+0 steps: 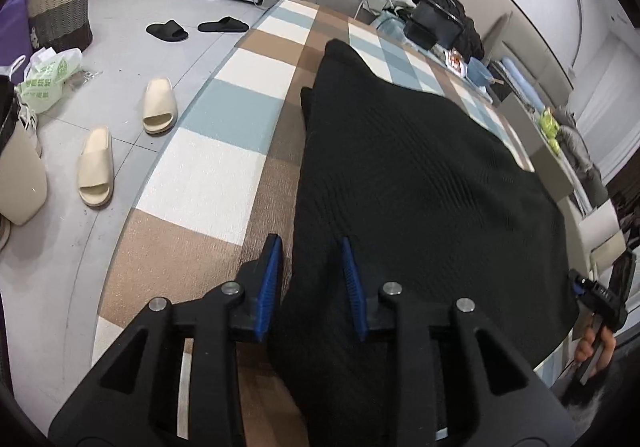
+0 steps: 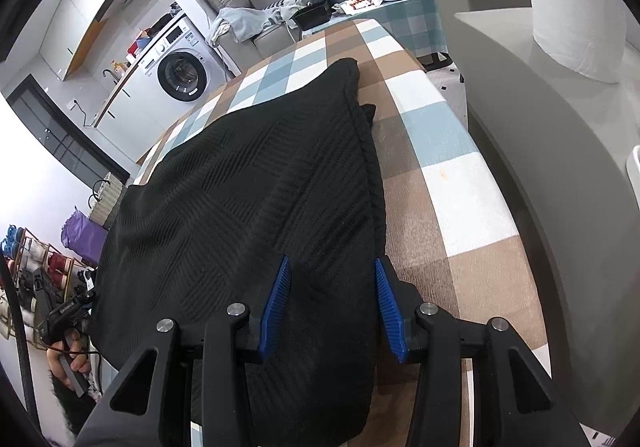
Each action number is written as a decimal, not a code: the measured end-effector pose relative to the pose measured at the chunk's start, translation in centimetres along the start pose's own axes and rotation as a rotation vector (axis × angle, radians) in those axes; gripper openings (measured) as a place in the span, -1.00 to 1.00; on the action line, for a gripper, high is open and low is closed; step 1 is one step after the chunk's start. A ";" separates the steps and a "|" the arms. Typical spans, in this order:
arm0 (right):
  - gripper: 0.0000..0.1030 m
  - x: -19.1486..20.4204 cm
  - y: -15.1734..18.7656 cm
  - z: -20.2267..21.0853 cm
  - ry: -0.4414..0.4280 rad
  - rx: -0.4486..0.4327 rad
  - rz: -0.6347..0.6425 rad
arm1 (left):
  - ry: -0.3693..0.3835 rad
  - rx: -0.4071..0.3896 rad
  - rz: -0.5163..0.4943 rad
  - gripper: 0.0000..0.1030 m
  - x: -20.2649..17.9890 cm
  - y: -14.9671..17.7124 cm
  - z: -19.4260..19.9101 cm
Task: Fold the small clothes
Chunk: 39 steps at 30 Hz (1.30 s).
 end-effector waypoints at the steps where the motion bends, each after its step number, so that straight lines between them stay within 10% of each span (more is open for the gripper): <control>1: -0.14 0.0 0.0 -0.1 -0.001 0.001 -0.002 | 0.010 -0.003 0.010 -0.57 0.0 -0.1 0.0; 3: -0.14 0.0 -0.1 -0.3 -0.004 0.001 -0.019 | 0.030 -0.027 0.021 -0.90 -0.2 -0.4 0.5; 25: -0.11 -0.8 -2.3 -2.0 0.081 -0.021 0.049 | 0.053 -0.086 0.028 -0.89 -0.4 -0.8 2.8; 30: -0.81 1.0 -2.3 -1.3 0.107 -0.020 0.145 | 0.042 -0.096 0.037 -0.90 -0.1 -0.7 3.0; 39: -0.85 3.2 -2.9 0.1 0.107 -0.080 0.263 | 0.064 -0.139 0.034 -0.94 -0.6 -0.8 5.2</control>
Point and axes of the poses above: each gripper's, at about its wrist camera, not at the fingertips, and z roughly against the way its jaws point, x to its left, y to its underside, the point moved 9 cm from there along -z, roughly the way its jaws point, and after that the axes turned 11 degrees about -y, right-handed, at the moved point
